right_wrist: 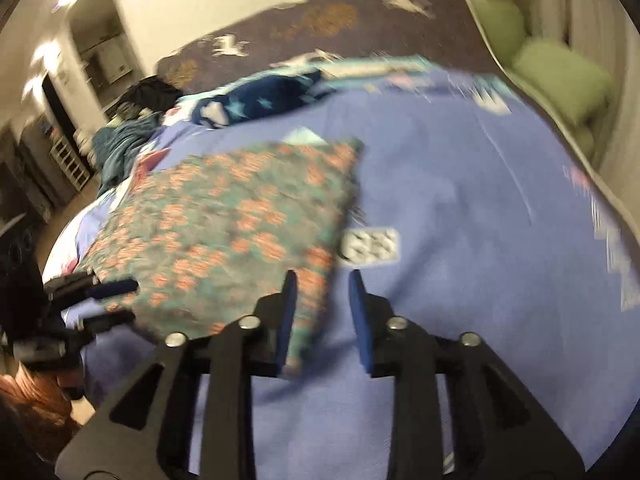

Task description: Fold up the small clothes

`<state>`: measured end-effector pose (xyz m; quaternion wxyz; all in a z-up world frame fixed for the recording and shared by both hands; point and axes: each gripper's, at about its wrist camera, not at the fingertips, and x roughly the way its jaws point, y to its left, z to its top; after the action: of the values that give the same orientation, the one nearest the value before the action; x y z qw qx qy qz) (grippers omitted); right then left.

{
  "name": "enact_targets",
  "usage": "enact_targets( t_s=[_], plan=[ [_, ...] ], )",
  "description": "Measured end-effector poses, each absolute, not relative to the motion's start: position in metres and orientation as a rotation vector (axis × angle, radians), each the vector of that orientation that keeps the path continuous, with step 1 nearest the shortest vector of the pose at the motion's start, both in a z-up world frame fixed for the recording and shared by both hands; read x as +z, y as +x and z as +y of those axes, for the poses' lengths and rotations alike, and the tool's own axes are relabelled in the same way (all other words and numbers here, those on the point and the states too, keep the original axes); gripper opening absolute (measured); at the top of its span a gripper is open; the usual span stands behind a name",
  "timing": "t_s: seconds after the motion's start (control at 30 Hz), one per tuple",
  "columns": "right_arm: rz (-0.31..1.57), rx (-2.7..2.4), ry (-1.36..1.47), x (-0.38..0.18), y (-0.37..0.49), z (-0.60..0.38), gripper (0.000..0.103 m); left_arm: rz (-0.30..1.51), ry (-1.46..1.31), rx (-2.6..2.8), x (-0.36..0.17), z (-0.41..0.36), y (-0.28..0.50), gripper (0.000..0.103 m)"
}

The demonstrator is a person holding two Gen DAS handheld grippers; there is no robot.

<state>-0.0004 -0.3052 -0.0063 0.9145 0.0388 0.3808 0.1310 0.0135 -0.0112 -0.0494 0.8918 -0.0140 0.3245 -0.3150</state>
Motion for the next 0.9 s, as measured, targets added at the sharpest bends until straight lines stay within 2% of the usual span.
enact_targets(
  t_s=[0.1, 0.23, 0.33, 0.47, 0.7, 0.77, 0.8, 0.83, 0.87, 0.9],
  plan=[
    [0.75, 0.351, -0.052, 0.005, 0.0, -0.247, 0.038, 0.656, -0.119, -0.459, -0.048, 0.06, 0.008, 0.042],
    [0.708, 0.568, -0.254, 0.0, -0.011, -0.141, 0.052, 0.635, -0.263, -0.18, -0.049, 0.164, -0.012, 0.047],
    [0.669, 0.723, -0.415, -0.011, -0.029, -0.06, 0.056, 0.635, -0.351, -0.065, -0.057, 0.22, -0.027, 0.047],
    [0.603, 0.797, -0.644, -0.038, -0.047, 0.034, 0.059, 0.632, -0.406, -0.037, -0.069, 0.247, -0.035, 0.047],
    [0.566, 0.651, -0.883, -0.082, -0.041, 0.104, 0.058, 0.643, -0.472, -0.075, -0.093, 0.271, -0.039, 0.048],
    [0.574, 0.626, -0.901, -0.091, -0.035, 0.115, 0.057, 0.648, -0.483, -0.097, -0.097, 0.274, -0.033, 0.053],
    [0.556, 0.609, -0.906, -0.093, -0.033, 0.121, 0.057, 0.646, -0.488, -0.118, -0.098, 0.276, -0.028, 0.064],
    [0.534, 0.595, -0.92, -0.096, -0.031, 0.13, 0.053, 0.641, -0.491, -0.141, -0.099, 0.278, -0.023, 0.07],
    [0.518, 0.586, -0.936, -0.098, -0.03, 0.136, 0.031, 0.642, -0.493, -0.158, -0.098, 0.278, -0.017, 0.071],
    [0.525, 0.584, -0.949, -0.103, -0.027, 0.144, 0.016, 0.647, -0.5, -0.183, -0.099, 0.28, -0.008, 0.072]
  ],
)
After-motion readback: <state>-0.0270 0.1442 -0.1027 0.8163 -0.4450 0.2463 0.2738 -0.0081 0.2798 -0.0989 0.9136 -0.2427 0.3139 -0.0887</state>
